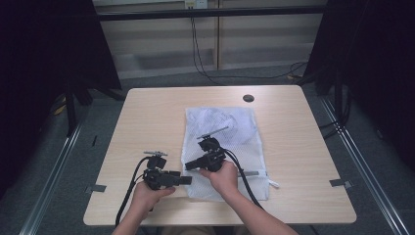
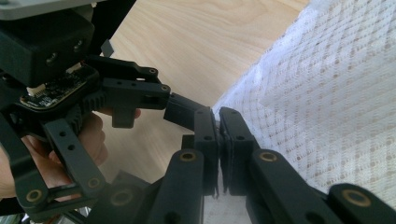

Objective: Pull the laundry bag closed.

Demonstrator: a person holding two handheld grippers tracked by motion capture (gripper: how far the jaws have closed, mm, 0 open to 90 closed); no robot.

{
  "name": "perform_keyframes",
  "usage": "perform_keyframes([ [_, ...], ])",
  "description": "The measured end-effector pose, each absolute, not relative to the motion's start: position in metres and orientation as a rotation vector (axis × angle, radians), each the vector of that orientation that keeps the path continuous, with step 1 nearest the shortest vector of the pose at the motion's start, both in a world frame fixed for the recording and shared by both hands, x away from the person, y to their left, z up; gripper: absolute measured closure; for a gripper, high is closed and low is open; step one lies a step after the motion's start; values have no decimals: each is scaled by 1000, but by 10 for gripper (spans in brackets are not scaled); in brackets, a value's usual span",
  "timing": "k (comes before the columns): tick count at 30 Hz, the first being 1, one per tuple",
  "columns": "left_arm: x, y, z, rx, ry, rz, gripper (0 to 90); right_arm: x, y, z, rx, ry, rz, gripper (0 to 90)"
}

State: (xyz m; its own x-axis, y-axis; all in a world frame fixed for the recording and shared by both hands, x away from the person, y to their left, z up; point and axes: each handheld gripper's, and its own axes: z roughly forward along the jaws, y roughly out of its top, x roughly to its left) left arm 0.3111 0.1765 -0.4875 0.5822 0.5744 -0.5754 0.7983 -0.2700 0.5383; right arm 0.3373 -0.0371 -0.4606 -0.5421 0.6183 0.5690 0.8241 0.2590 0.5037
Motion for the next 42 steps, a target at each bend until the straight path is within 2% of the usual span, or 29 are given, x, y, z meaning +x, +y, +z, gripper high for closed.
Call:
perform_keyframes([
  [8,313,174,-486,1923,1097,-351,423,336,-37,-460,-1340,-2270,-1154,865],
  [16,312,173,-487,1926,1093,-363,498,337,-38,-459,-1331,-2261,-1165,865],
  [29,314,168,-490,1941,1094,-385,539,337,-42,-455,-1331,-2251,-1172,865],
  [42,315,159,-495,1936,1074,-414,619,337,-42,-454,-1336,-2238,-1166,865],
])
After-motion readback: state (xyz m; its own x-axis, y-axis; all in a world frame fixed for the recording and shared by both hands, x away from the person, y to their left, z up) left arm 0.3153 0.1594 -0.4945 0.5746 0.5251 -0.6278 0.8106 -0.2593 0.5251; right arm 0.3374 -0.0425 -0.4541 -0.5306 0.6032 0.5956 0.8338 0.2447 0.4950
